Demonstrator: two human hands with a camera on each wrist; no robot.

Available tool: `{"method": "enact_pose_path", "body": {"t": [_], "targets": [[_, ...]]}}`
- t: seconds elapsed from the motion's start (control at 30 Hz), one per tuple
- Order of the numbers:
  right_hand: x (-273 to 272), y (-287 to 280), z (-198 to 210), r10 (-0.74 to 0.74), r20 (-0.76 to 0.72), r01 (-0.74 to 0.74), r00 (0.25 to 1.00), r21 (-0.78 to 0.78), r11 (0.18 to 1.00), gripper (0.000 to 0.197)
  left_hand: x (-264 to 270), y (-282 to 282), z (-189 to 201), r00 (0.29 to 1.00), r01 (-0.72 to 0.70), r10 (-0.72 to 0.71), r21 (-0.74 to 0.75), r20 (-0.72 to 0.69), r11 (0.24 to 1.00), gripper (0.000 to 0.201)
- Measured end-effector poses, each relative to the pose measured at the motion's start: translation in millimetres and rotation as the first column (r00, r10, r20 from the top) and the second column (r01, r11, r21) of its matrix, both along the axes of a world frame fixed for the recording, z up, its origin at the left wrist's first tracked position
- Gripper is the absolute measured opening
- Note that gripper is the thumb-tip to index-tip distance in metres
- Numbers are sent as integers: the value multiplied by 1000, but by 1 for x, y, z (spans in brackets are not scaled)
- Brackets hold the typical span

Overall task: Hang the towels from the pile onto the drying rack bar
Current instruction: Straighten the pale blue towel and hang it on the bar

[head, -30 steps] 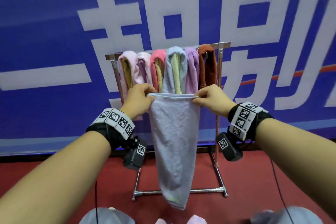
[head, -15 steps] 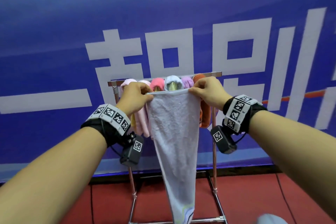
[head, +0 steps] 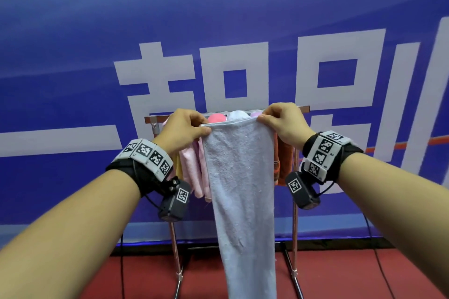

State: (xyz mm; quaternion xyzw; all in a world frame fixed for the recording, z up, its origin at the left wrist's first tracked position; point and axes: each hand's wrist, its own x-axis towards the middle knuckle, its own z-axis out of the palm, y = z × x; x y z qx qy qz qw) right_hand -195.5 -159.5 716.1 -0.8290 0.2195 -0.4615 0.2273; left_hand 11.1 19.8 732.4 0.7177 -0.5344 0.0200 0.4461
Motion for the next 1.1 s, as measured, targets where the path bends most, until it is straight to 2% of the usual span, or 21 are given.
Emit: {"method": "enact_pose_path", "body": {"t": [0.2, 0.43, 0.53, 0.63, 0.73, 0.83, 0.9, 0.93, 1.0, 1.1], "targets": [[11, -20, -2, 29, 24, -30, 999, 37, 999, 12, 13, -17, 5, 999, 28, -29, 42, 19, 999, 9], [24, -40, -8, 25, -128, -31, 991, -49, 998, 13, 24, -36, 0, 999, -8, 5, 60, 37, 998, 5], [29, -42, -5, 34, -93, -32, 995, 24, 999, 12, 26, -41, -2, 999, -20, 18, 41, 32, 999, 6], [33, -39, -2, 134, -29, -128, 991, 154, 980, 11, 27, -45, -2, 999, -32, 31, 21, 26, 999, 6], [33, -38, 1, 152, -46, -146, 987, 112, 983, 7, 33, -48, -2, 998, -60, 60, 2, 26, 998, 4], [33, -38, 3, 101, -100, -99, 990, 27, 995, 12, 37, -52, -3, 994, -106, 108, -66, 17, 992, 4], [36, -40, 4, 49, -58, -48, 997, 15, 999, 11, 34, -55, -5, 991, -125, 129, -94, 30, 988, 5], [37, -40, 4, 15, -57, -15, 998, 5, 1000, 9, 33, -56, -7, 991, -122, 125, -72, 49, 990, 5], [40, -40, 4, -36, -150, 32, 988, -25, 999, 9, 31, -58, -11, 989, -118, 116, 14, 87, 993, 5], [42, -39, 2, -53, -221, 51, 974, -14, 999, 10, 32, -59, -15, 986, -142, 139, 20, 86, 990, 7]]}}
